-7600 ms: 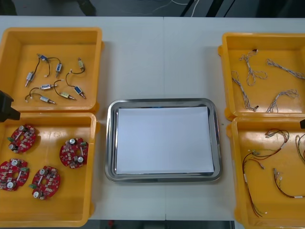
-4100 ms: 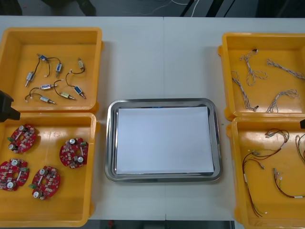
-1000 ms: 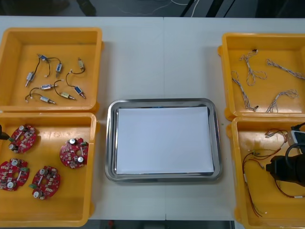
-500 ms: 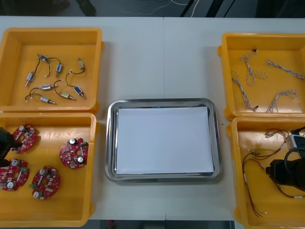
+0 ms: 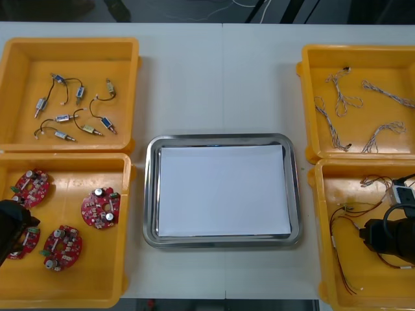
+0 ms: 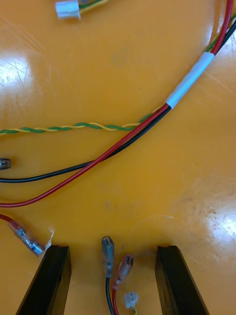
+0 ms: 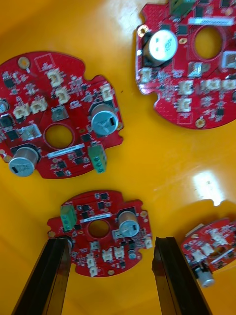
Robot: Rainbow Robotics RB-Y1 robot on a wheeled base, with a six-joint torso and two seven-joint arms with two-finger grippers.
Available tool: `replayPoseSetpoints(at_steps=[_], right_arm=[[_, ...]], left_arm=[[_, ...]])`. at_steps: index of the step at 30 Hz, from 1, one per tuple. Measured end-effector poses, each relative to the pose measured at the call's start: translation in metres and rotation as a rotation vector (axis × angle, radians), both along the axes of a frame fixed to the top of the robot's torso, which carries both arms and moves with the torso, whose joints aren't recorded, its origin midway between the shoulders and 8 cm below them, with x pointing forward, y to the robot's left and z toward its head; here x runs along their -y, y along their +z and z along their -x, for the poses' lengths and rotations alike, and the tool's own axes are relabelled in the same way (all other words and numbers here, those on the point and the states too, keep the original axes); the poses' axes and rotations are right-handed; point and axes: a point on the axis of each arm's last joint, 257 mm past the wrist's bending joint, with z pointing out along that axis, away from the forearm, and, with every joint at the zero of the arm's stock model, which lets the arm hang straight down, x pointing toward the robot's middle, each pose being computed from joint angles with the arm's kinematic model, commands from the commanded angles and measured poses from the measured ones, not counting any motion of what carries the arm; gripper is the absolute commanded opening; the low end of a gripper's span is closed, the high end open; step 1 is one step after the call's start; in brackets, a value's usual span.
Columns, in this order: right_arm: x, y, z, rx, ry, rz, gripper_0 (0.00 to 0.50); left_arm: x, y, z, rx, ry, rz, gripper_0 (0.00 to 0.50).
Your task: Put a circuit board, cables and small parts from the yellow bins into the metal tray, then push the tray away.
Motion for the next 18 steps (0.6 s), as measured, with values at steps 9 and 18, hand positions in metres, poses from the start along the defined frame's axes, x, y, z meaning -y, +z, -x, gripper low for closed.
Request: replayPoseSetpoints(at_steps=[9, 18], right_arm=[[-0.001, -0.002, -0.001, 0.012, -0.009, -0.002, 0.315], [-0.002, -0.002, -0.001, 0.017, -0.010, -0.004, 0.057]], left_arm=[[0.004, -0.014, 0.008, -0.016, -0.007, -0.006, 0.500], [0.005, -0.020, 0.005, 0.009, -0.005, -0.009, 0.500]])
